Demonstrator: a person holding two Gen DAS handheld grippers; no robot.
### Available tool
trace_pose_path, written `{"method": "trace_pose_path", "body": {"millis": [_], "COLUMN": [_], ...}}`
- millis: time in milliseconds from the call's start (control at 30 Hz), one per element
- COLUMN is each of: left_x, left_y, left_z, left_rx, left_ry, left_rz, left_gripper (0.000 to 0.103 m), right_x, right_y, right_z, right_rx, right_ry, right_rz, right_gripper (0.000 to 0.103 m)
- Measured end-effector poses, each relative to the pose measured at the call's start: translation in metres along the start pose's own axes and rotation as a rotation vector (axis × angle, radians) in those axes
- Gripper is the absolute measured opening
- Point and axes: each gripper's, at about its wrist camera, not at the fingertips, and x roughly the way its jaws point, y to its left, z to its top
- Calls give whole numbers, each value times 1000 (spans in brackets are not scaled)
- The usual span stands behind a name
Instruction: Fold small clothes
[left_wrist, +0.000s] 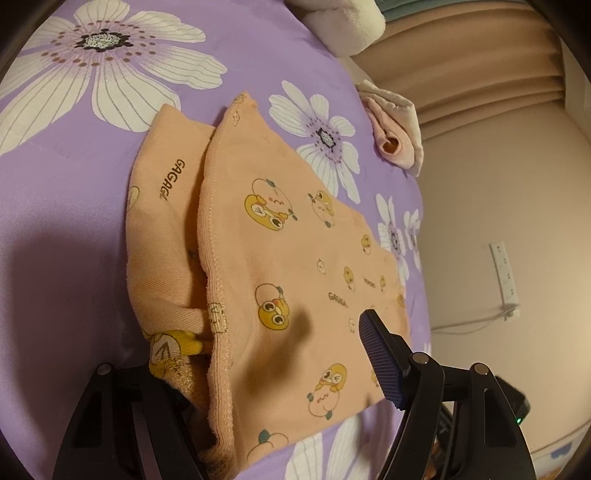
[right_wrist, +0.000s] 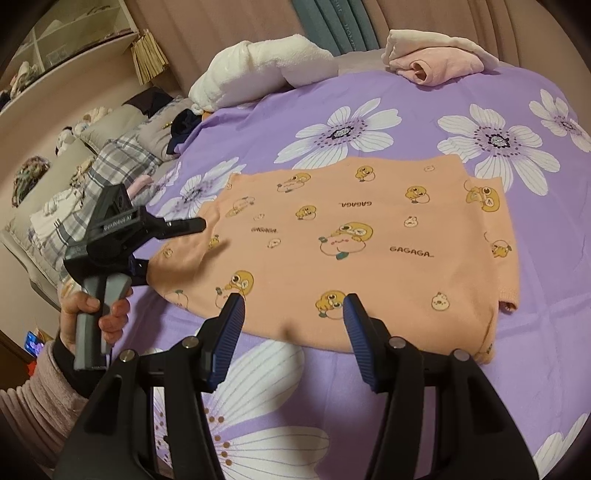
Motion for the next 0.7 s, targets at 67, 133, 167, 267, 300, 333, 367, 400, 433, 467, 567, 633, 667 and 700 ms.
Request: {"method": "trace_pose_path", "body": {"millis": [67, 133, 167, 267, 300, 333, 367, 400, 433, 467, 567, 633, 667, 700], "left_x": [2, 4, 4, 6, 6, 5, 5, 6, 5, 5, 4, 2, 1, -1], "left_y": [-2, -3, -4, -2, -1, 0, 1, 2, 3, 3, 3, 1, -1, -2], "left_z": [0, 0, 0, 0, 1, 1, 1, 1, 1, 1, 0, -1, -1, -2], "left_rx": [12, 24, 27, 23, 19, 16, 14, 11, 9, 7, 10, 27, 36, 43], "left_ry": [8, 14, 15, 19, 19, 19, 20, 21, 21, 18, 7, -6, -16, -25], "left_rz": [16, 31, 37, 61, 66, 77, 89, 106, 117, 124, 132, 133, 128, 123], "left_gripper": [68, 64, 60, 49, 47, 42, 36, 33, 28, 24, 13, 10, 9, 9], "right_x": [1, 3, 4, 9, 11, 13, 14, 16, 18, 19, 23, 27, 30, 33], "right_y": [-2, -4, -4, -7, -7, -8, -9, -10, -11, -12, -14, -14, -15, -14], "right_z": [4, 9, 11, 16, 17, 18, 19, 20, 20, 21, 24, 29, 32, 35], "right_rx": [18, 32, 40, 58, 63, 67, 72, 76, 77, 80, 85, 82, 78, 73], "right_ry": [-9, -19, -23, -28, -28, -28, -26, -24, -23, -22, -19, -11, -6, -4], "right_rz": [12, 20, 22, 21, 23, 26, 30, 31, 28, 23, 14, -2, -11, -17], "right_gripper": [56, 56, 56, 56, 56, 56, 56, 56, 56, 56, 56, 55, 54, 52]}}
